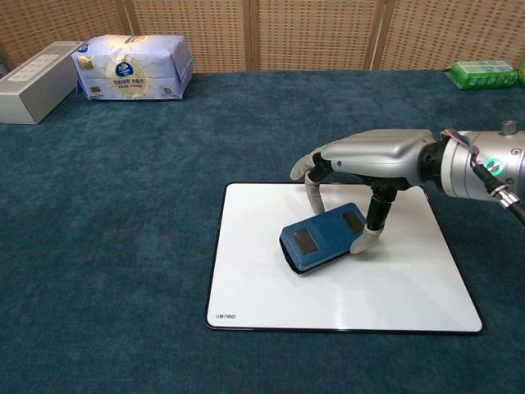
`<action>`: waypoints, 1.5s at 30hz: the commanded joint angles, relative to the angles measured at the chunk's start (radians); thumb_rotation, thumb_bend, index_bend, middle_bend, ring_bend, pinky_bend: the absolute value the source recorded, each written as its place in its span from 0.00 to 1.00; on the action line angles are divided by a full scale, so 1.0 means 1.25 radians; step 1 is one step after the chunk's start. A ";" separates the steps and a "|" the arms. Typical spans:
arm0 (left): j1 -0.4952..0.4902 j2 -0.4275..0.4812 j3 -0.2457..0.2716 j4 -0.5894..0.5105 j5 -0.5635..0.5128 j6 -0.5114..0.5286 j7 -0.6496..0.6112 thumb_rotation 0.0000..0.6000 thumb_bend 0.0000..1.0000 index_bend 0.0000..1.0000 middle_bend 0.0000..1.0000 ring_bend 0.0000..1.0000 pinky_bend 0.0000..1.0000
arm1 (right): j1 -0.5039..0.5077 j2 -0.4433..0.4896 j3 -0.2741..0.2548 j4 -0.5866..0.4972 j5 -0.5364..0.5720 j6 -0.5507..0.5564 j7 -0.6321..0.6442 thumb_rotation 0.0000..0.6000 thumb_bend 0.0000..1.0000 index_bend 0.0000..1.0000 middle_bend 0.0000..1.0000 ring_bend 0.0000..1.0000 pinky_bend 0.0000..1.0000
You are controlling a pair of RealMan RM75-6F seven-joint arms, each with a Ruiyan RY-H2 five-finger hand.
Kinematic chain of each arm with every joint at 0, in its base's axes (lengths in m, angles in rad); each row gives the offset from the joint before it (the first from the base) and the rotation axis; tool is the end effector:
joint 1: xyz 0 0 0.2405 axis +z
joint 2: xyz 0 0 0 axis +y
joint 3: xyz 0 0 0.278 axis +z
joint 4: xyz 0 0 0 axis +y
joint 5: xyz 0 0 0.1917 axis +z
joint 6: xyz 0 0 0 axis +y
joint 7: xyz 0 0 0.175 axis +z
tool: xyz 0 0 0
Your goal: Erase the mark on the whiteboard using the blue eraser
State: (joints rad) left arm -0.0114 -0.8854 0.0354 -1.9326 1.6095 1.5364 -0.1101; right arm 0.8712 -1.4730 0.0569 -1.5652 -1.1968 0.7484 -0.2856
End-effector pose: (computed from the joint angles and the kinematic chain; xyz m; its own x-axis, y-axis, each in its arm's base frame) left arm -0.2736 0.1713 0.2222 0.2126 0.0675 0.9748 0.9770 -0.0297 -0.2110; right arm -0.1283 -0.3525 -0.0393 0.5996 -0.4042 0.6907 -0.7377 -0.6136 0.2814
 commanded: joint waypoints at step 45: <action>-0.027 -0.025 0.001 -0.019 0.013 -0.037 0.029 1.00 0.49 0.25 0.26 0.17 0.00 | -0.016 0.014 0.028 -0.065 0.050 0.032 -0.036 1.00 0.00 0.70 0.13 0.00 0.00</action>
State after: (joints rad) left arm -0.0460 -0.9185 0.0363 -1.9597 1.6273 1.4888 -0.0683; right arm 0.8287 -1.4199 0.0840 -1.6692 -1.1580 0.8069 -0.3051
